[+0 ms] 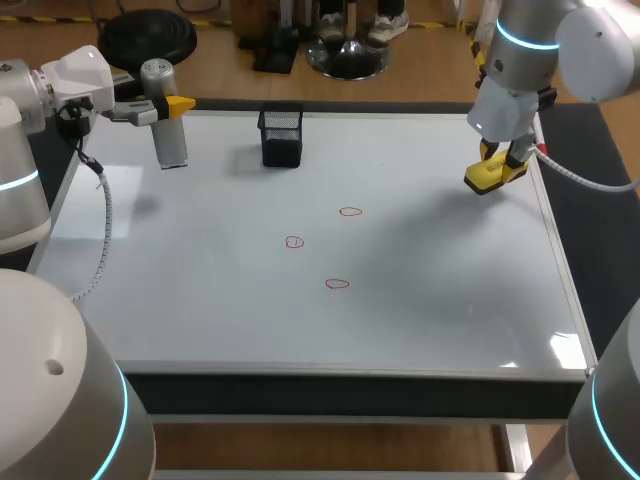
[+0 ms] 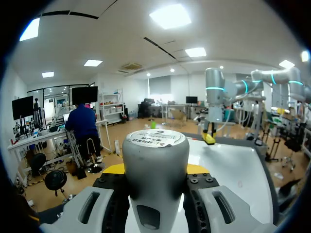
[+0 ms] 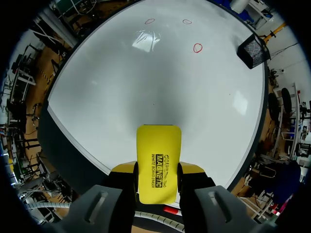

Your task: Pick up the inspection probe, press it on each red-marked spot on the whiteboard one by one, put down the probe, pick up the eraser, and wipe off all the red marks.

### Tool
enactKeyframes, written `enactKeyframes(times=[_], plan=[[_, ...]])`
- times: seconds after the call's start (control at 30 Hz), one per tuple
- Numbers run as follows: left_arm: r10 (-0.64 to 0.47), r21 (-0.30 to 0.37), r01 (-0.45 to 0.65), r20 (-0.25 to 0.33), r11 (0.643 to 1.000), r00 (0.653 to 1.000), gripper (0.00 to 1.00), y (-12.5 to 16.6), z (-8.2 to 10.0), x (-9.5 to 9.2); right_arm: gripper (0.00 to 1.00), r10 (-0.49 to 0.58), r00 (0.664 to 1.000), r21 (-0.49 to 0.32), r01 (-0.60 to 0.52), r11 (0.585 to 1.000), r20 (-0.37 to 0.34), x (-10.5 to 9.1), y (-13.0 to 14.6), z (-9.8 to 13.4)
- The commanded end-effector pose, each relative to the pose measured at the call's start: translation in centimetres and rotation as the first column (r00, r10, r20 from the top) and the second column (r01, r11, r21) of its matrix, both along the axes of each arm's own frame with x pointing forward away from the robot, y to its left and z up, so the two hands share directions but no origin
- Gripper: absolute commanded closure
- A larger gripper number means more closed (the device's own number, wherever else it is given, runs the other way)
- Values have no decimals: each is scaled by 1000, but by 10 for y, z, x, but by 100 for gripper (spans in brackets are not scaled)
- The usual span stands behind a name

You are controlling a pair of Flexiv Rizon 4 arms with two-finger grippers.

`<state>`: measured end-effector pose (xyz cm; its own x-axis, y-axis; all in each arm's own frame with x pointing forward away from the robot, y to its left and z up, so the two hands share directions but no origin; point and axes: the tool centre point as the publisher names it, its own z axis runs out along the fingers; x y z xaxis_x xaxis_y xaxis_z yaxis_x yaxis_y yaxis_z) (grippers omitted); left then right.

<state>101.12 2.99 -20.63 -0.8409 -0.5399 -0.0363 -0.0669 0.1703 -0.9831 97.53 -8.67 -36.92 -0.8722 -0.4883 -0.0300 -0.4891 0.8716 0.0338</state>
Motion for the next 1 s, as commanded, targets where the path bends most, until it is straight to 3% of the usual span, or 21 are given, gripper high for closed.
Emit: enactKeyframes(times=[0.03,0.4,0.73,1.0], plan=[[3,-3,-3,5,1000,1000,100,0,0,0,100,1,1000,-3,-1,1000,0,0,0,0],[57,-15,-57,54,998,997,100,-20,-4,-54,100,1,1000,-3,-1,1000,0,0,0,0],[99,-25,-99,24,995,995,100,-58,-10,-108,100,1,1000,-3,-1,1000,0,0,0,0],[88,-31,-87,37,996,995,100,-91,-11,-132,100,1,1000,-3,-1,1000,0,0,0,0]])
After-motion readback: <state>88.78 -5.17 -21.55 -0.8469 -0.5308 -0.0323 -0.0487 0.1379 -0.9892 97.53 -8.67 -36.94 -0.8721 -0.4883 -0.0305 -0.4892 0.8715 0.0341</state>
